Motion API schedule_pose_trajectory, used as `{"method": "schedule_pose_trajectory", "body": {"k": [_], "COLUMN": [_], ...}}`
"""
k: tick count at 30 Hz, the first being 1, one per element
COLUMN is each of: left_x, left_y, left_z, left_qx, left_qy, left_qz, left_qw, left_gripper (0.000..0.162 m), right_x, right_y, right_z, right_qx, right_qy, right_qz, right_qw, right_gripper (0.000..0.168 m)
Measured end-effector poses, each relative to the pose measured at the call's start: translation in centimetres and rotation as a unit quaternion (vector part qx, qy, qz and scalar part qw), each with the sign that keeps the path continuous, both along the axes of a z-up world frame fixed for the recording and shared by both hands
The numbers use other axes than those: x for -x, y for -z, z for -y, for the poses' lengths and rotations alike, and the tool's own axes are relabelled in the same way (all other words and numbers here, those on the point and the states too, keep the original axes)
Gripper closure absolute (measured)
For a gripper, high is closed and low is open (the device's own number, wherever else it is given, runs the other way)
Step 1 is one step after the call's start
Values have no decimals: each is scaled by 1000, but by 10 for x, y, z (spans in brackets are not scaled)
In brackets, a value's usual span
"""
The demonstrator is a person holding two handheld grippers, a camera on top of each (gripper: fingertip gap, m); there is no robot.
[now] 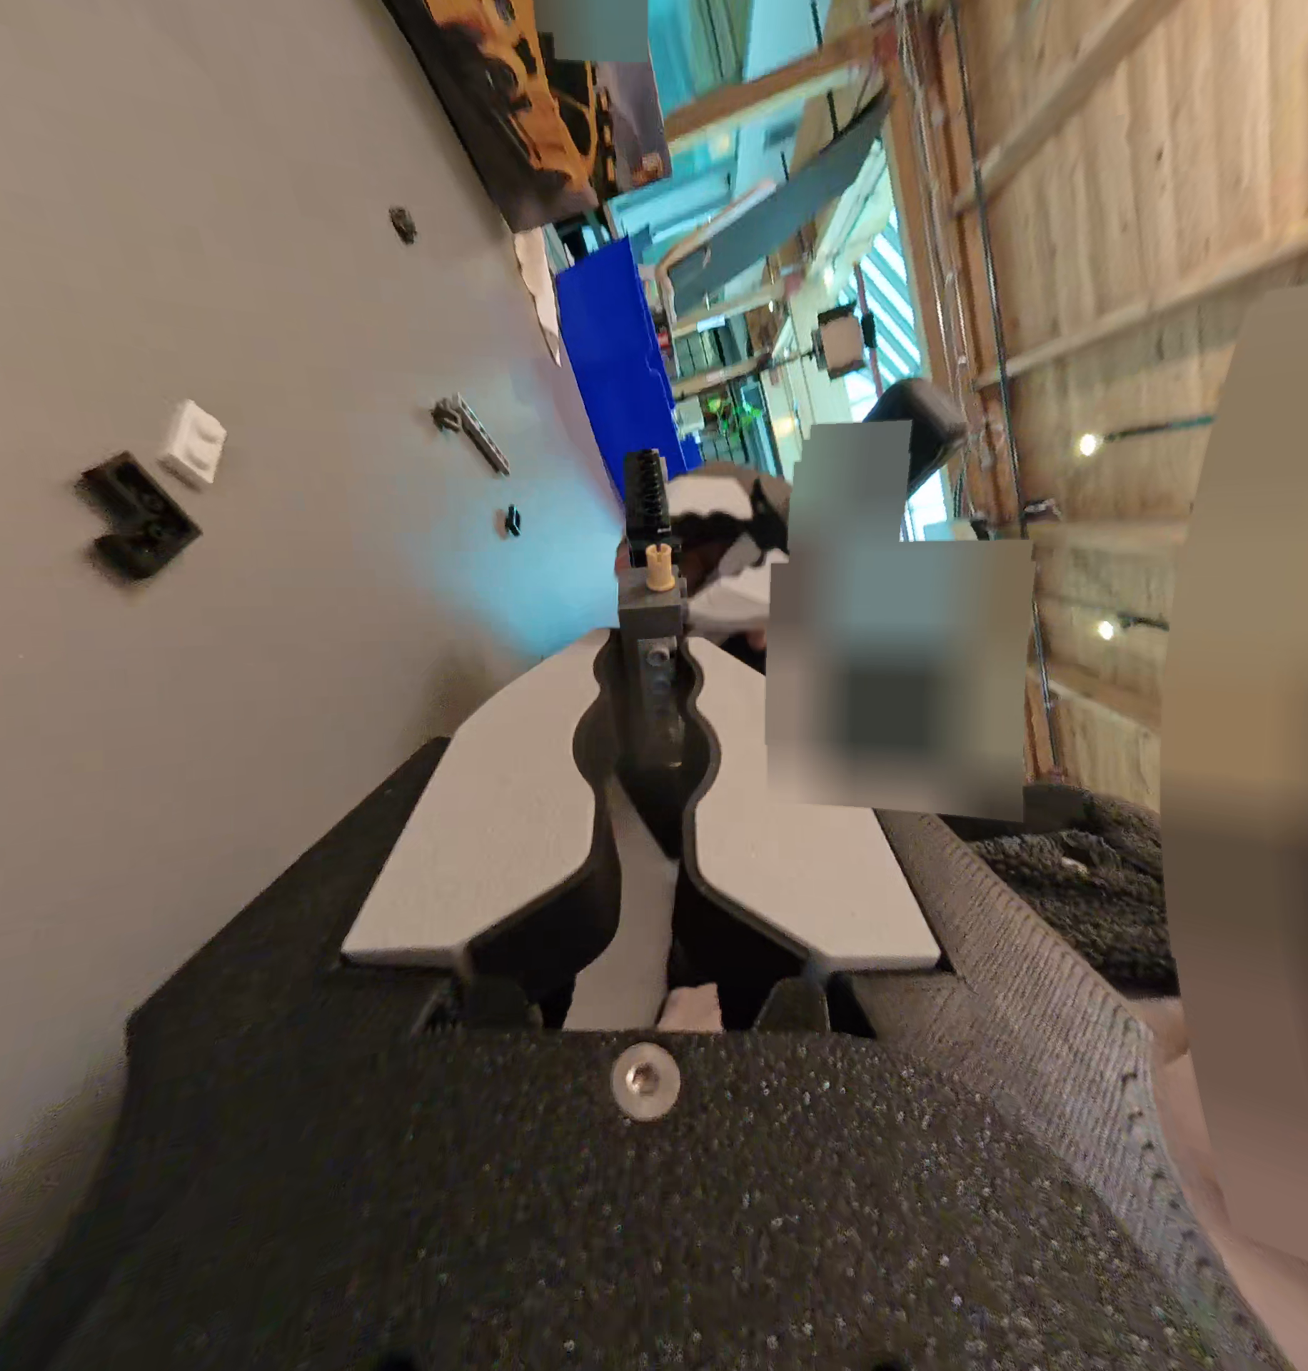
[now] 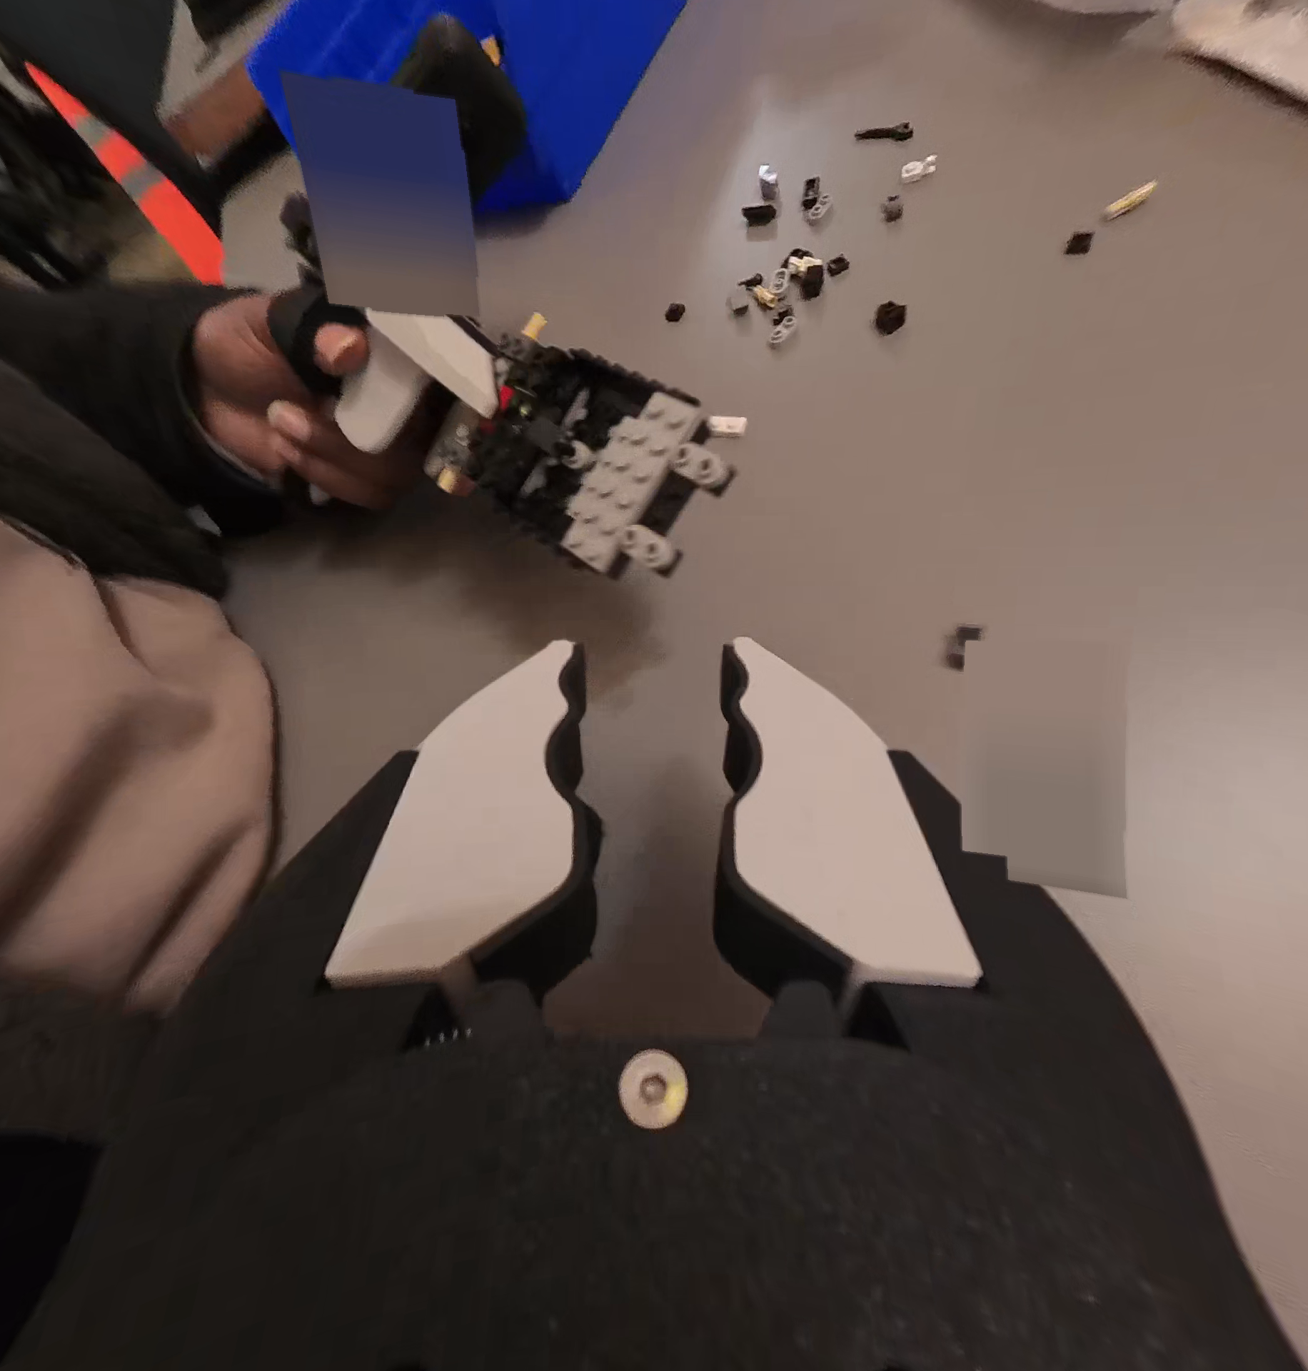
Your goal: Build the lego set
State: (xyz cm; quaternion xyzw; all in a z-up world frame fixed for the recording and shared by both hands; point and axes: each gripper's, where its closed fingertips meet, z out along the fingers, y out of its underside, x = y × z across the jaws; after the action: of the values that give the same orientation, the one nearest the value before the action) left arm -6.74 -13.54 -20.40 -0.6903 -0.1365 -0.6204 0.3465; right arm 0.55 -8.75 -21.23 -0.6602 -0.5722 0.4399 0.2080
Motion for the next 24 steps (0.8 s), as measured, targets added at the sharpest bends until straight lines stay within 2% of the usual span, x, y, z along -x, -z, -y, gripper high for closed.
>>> {"method": "schedule_pose_trajectory", "body": {"k": [2,4,6,8,10,12,14,15,17,19,21,24], "left_x": [2,6,8,7,4,-2,-7,-11,-18,-18,-17,-35], "left_y": [-2,-9,-15,-22,-31,-36,-41,-45,-47,-40,-33,-27], "left_z": [-2,-3,-2,0,3,5,10,15,29,42,42,49], "left_qx": [-8,-21,-39,-63,-94,-116,-138,-153,-176,-181,-163,-129], "left_qy": [-29,-58,-81,-95,-105,-102,-89,-71,-18,39,84,186], "left_qz": [10,33,44,41,34,11,-15,-28,-77,-148,-189,-179], "left_qw": [1000,998,995,993,989,988,986,985,981,972,965,957], "left_gripper": [149,149,149,149,149,149,150,146,117,106,108,114], "right_x": [14,31,46,56,63,66,63,59,47,31,24,22], "right_y": [8,3,-10,-25,-35,-42,-52,-56,-51,-45,-38,-27], "right_z": [12,29,38,44,47,46,48,52,58,63,69,89], "right_qx": [60,176,292,363,378,364,353,340,295,259,233,211], "right_qy": [35,67,115,141,153,160,125,90,23,-56,-126,-225], "right_qz": [-6,-48,-106,-165,-195,-216,-224,-213,-141,-48,40,143], "right_qw": [998,981,944,906,892,892,900,912,945,963,963,940], "right_gripper": [132,131,132,135,139,154,157,158,158,158,158,158]}}
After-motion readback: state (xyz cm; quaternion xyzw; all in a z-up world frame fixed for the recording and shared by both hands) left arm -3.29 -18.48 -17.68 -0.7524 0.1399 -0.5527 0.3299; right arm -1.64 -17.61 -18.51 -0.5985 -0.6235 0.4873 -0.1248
